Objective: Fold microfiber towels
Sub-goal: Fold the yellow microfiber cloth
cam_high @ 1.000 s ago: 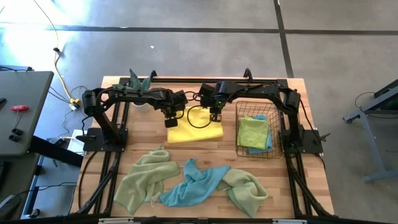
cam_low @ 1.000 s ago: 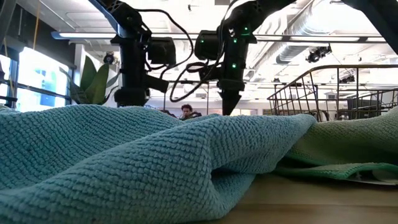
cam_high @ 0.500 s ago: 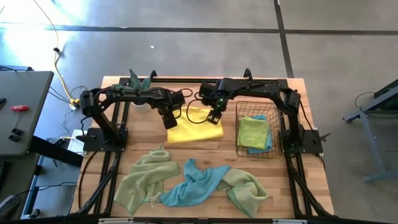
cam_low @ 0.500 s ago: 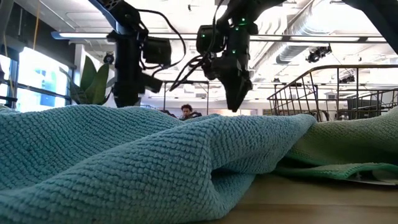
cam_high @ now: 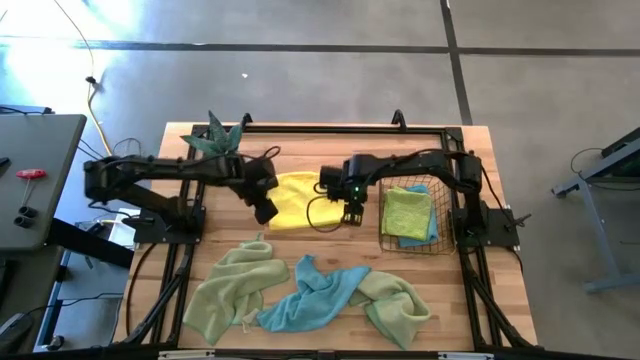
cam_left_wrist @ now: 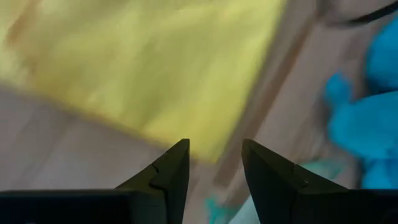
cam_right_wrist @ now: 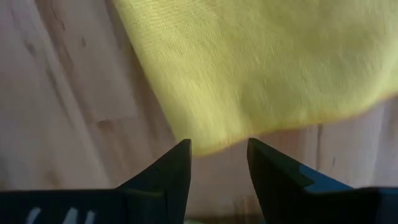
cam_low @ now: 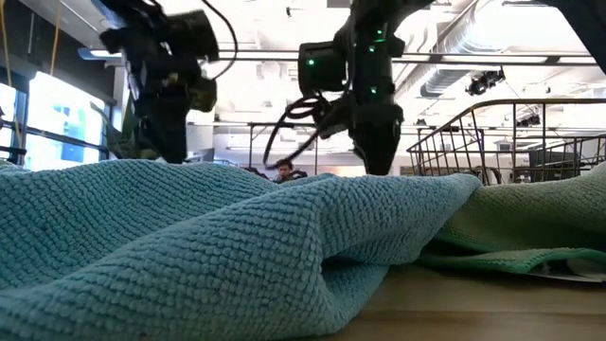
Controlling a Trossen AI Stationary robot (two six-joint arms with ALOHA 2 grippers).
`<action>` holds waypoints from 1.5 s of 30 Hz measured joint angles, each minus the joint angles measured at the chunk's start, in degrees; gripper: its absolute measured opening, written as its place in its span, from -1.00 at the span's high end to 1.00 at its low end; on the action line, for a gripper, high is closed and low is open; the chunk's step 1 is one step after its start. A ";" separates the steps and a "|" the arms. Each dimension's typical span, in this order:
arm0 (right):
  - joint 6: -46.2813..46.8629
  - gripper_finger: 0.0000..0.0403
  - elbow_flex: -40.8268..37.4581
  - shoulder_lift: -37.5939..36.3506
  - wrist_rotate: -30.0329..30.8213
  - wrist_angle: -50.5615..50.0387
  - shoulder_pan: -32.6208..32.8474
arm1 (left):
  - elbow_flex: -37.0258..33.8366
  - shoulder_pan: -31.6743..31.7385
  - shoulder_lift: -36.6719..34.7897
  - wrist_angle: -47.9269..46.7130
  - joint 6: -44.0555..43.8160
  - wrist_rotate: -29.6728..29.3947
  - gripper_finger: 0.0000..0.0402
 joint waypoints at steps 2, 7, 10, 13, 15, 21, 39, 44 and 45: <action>-2.37 0.26 -2.10 -0.22 2.43 3.35 1.65 | -2.34 -2.97 -1.78 5.04 -2.08 -1.43 0.32; -7.32 0.26 -6.02 -0.22 8.82 8.60 4.56 | -4.63 -11.28 -2.56 11.28 -2.81 -11.53 0.32; -8.15 0.26 -8.88 -0.21 8.06 12.26 5.10 | -4.63 -15.02 -1.92 12.23 -3.76 -17.41 0.32; -8.12 0.26 -11.43 -0.45 7.45 16.47 5.11 | -4.65 -17.47 -1.94 12.62 -6.74 -20.99 0.32; -8.23 0.26 -12.09 -0.55 6.81 19.51 5.11 | -4.65 -18.51 -1.94 12.59 -8.67 -22.45 0.32; -13.01 0.26 -11.39 -0.11 7.38 26.97 4.94 | -4.65 -19.84 -1.94 10.20 -12.37 -27.60 0.32; -11.89 0.26 -16.49 -4.46 1.32 24.45 4.28 | -4.67 -18.86 -1.90 1.29 -12.84 -36.32 0.33; -11.59 0.26 -27.02 -12.97 8.13 37.23 7.60 | -4.67 -18.92 -1.90 1.54 -12.61 -35.55 0.33; -11.59 0.26 -28.90 -14.68 9.52 40.43 8.24 | -4.67 -18.92 -1.90 1.60 -12.03 -35.46 0.33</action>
